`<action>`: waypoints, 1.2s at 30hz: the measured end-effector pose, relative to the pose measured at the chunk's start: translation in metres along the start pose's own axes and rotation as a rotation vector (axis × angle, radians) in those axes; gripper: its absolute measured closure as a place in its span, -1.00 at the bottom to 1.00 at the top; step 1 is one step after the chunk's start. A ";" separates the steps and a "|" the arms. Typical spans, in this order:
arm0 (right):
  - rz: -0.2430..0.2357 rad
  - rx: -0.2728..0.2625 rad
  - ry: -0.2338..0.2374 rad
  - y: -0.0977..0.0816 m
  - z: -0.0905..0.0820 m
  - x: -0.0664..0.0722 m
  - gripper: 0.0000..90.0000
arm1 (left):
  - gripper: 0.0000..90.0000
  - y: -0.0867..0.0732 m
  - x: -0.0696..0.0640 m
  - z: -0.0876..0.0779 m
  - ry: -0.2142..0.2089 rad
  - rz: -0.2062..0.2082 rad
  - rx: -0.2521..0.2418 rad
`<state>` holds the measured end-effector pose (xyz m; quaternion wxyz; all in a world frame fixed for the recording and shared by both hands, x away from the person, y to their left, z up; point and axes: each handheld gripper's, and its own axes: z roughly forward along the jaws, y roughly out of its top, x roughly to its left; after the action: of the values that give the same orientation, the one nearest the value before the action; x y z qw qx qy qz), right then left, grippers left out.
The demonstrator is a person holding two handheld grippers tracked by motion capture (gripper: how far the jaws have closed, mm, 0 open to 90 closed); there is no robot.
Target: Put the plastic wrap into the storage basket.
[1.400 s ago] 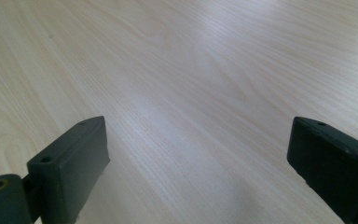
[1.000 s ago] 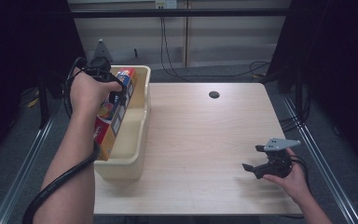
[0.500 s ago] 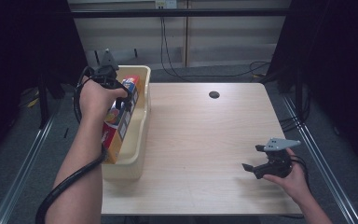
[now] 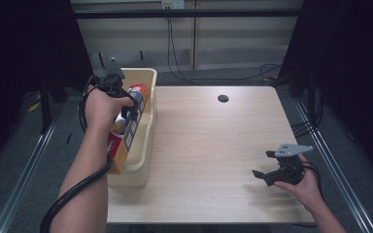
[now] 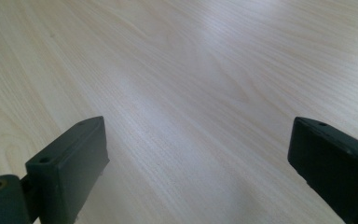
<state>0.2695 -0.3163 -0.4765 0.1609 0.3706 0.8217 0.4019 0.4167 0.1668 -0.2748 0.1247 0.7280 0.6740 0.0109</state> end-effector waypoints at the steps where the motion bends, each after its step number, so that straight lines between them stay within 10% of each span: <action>1: 0.000 -0.001 -0.001 0.000 0.000 0.000 -0.90 | -0.10 0.000 0.000 0.001 0.000 0.001 0.003; 36: -0.004 -0.002 -0.007 0.001 0.000 0.001 -0.90 | -0.10 -0.013 0.011 0.031 -0.028 -0.014 0.070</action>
<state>0.2694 -0.3148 -0.4756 0.1650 0.3700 0.8215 0.4013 0.4104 0.1734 -0.3094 0.1085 0.7272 0.6774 -0.0238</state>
